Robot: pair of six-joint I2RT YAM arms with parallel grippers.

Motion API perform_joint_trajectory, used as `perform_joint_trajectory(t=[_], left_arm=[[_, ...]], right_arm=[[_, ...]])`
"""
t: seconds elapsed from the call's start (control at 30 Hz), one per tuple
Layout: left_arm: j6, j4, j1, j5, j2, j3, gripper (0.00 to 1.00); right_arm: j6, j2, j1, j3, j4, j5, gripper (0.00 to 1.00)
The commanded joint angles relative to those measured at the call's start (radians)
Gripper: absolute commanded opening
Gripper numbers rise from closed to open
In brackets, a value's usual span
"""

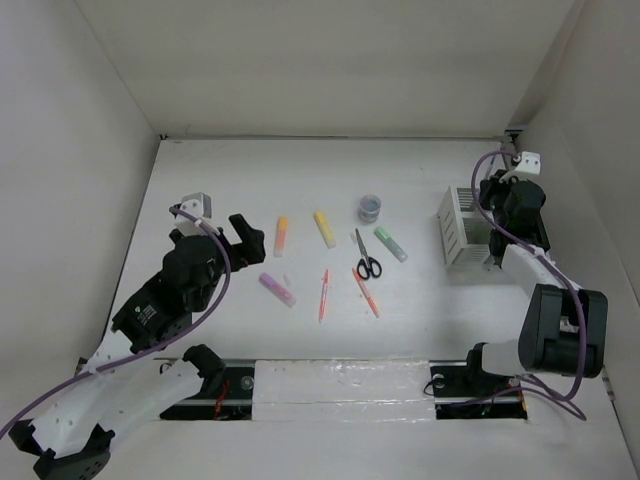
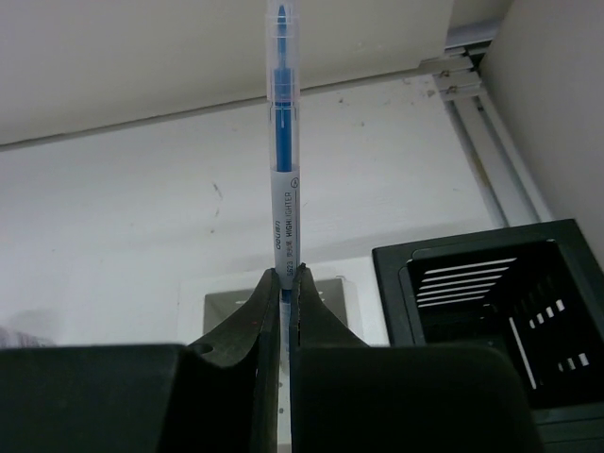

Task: Sort the stationery into containers
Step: Place the pen in the storage box.

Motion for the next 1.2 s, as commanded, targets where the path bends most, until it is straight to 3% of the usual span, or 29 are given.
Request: perform_joint_trajectory(t=[0.0,0.67,0.77,1.0,1.1,1.17], left_arm=[[0.009,0.029,-0.003,0.003,-0.020,-0.008,0.99],[0.018,0.029,-0.003,0.012,-0.020,-0.008,0.99],[0.018,0.038,-0.003,0.012,-0.020,-0.008,0.99],[0.027,0.038,-0.003,0.012,-0.002,-0.008,0.99],[0.027,0.038,-0.003,0.012,-0.002,0.001,0.99],[0.027,0.038,-0.003,0.012,-0.002,0.001,0.99]], right_arm=[[0.044,0.008,-0.001,-0.008,0.101,-0.041,0.00],[0.106,0.031,-0.001,-0.010,-0.035,-0.033,0.01],[0.116,0.031,-0.001,-0.001,-0.056,-0.012,0.06],[0.116,0.040,-0.001,0.009,-0.078,-0.012,0.34],[0.116,0.040,-0.001,0.009,-0.078,-0.012,0.36],[0.116,0.031,-0.001,0.009,-0.078,-0.012,0.47]])
